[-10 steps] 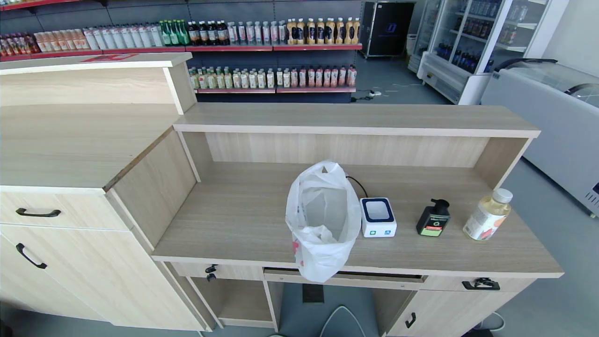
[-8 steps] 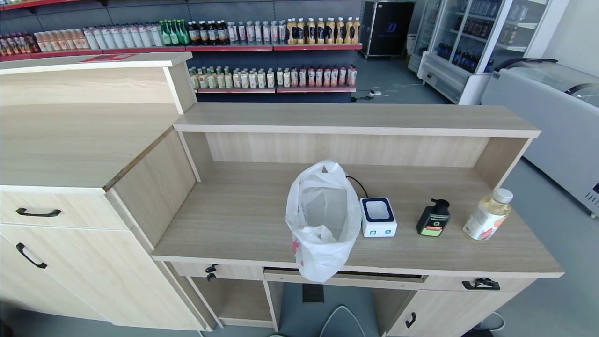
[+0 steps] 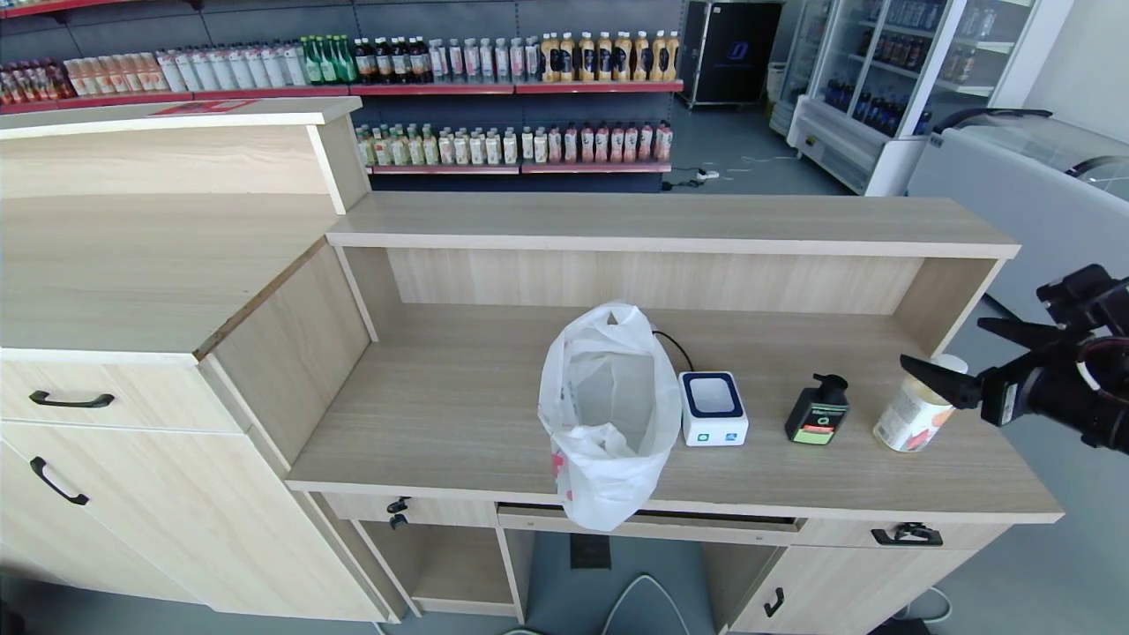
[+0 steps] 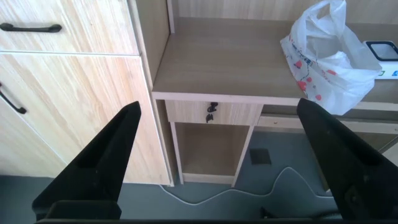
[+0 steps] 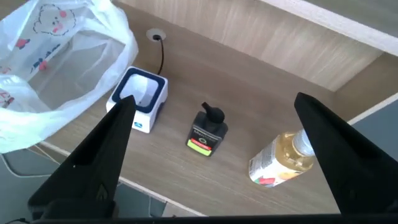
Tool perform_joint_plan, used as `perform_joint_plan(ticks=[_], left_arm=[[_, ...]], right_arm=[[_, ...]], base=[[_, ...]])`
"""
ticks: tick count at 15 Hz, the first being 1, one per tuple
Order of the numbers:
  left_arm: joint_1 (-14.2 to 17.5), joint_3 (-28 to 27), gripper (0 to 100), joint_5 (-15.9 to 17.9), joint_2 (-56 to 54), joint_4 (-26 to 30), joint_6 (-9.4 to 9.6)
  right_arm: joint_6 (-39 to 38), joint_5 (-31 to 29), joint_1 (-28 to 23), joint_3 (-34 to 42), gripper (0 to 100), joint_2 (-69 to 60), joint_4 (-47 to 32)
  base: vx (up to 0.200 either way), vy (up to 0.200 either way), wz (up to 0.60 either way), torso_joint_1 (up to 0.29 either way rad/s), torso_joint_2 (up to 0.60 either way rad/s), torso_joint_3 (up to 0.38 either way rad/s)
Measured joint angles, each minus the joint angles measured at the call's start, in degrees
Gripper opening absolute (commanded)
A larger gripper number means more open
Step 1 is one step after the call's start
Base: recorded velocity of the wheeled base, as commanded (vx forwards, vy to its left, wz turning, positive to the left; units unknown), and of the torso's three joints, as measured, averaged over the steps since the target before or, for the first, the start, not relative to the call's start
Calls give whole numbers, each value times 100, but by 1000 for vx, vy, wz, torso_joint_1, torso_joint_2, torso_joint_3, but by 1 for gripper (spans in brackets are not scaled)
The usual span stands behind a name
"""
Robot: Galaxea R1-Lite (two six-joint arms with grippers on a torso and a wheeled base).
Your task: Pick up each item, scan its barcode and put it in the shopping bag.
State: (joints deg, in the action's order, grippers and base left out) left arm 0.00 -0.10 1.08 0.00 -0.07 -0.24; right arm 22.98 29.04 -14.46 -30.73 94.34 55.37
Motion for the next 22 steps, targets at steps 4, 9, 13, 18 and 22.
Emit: perform_joint_plan(ticks=[4,9,13,18,22], left_arm=[[0,0,100,-2,0,0,0],[0,0,100,-2,0,0,0],[0,0,100,-2,0,2,2],[0,0,100,0,0,0,2],[0,0,100,-2,0,0,2]], right_arm=[[918,618,-224,-330,100,1409,238],[1221,835,-277,-1325,100,2472,208],[1584,1051,-260,-1921,100,3143,121],[2098,1295,-210,-2654,100,3936,79],[2300,1301,-161,-2966,100,4375,79]], base=[[0,0,0,0,0,0],[0,0,0,0,0,0],[0,0,0,0,0,0],[0,0,0,0,0,0],[0,0,0,0,0,0]])
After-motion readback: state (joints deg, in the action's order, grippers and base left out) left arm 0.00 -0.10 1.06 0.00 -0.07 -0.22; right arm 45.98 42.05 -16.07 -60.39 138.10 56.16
